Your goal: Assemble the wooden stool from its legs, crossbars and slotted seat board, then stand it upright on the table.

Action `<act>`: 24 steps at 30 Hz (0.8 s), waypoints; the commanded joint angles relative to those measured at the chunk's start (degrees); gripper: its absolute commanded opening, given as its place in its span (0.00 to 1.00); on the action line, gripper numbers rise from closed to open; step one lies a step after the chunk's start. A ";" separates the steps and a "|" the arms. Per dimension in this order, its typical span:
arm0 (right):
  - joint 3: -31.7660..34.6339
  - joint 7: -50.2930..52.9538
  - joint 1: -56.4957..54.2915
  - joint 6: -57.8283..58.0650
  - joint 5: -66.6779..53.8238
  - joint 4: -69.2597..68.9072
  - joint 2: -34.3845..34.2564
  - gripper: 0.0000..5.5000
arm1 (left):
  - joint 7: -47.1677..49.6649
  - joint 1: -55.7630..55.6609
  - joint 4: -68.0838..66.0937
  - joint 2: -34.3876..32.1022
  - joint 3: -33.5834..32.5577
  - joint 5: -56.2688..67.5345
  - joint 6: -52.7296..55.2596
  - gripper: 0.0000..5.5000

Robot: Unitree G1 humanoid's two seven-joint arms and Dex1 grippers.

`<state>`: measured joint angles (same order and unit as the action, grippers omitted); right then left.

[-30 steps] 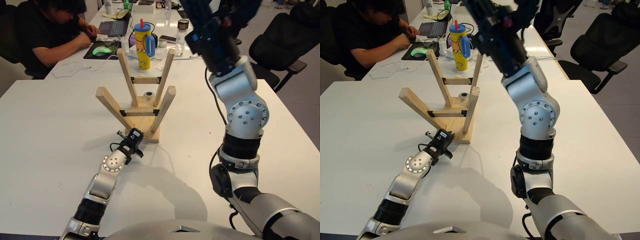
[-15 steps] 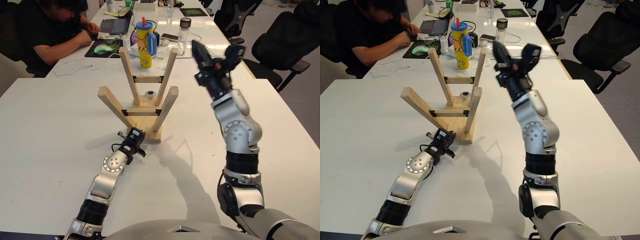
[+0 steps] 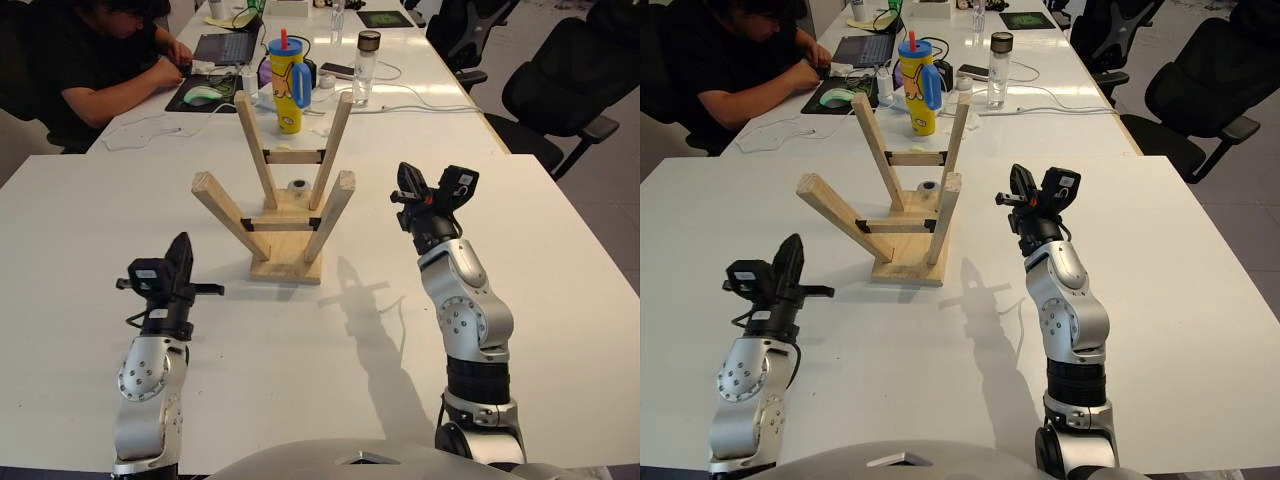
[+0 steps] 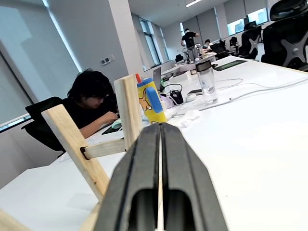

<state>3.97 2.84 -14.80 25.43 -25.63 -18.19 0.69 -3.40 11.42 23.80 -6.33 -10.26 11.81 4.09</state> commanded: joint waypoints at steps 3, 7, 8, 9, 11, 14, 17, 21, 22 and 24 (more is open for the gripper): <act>-11.59 -3.77 -1.33 4.99 1.79 -5.84 -0.50 0.00 | -0.62 -16.29 -2.77 -3.11 6.23 -4.28 7.62 0.00; -22.45 -9.99 -1.82 12.45 5.01 -3.73 3.79 0.00 | -1.81 -12.34 -5.25 -3.30 12.12 -7.76 12.28 0.00; -21.75 -9.60 -1.36 13.07 5.80 -3.25 4.58 0.00 | -1.44 -11.47 -5.34 -3.65 11.89 -8.31 13.20 0.00; -19.90 -8.99 -0.57 14.30 6.02 -2.97 5.51 0.00 | -0.72 -11.20 -5.84 -4.13 10.37 -8.69 14.17 0.00; -16.61 -8.44 1.07 16.01 6.95 -2.13 7.65 0.00 | 0.68 -11.20 -7.74 -5.21 6.18 -8.46 15.83 0.00; -13.40 -9.72 2.23 16.61 8.12 0.35 10.79 0.00 | 0.24 -9.82 -12.04 -7.55 0.54 -7.18 17.38 0.00; -10.34 -12.05 -1.11 12.27 7.41 3.42 10.65 0.00 | -3.89 -5.59 -13.16 -10.85 -0.47 -6.94 17.61 0.00; -7.76 -19.48 -7.47 0.74 6.51 13.26 9.91 0.00 | -22.30 -1.13 -7.76 -12.70 1.46 6.68 17.47 0.00; -7.50 -22.00 -8.82 -1.91 6.34 15.57 10.10 0.00 | -26.45 -0.59 -8.01 -14.75 2.49 7.50 16.86 0.00; -8.52 -28.78 -11.28 -5.58 5.61 18.97 10.94 0.00 | -30.71 -1.92 -10.91 -18.11 3.48 7.13 17.32 0.00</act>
<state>-4.68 -19.56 -22.92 23.80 -19.06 -2.87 10.63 -29.25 10.11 14.44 -20.16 -7.85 18.70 21.21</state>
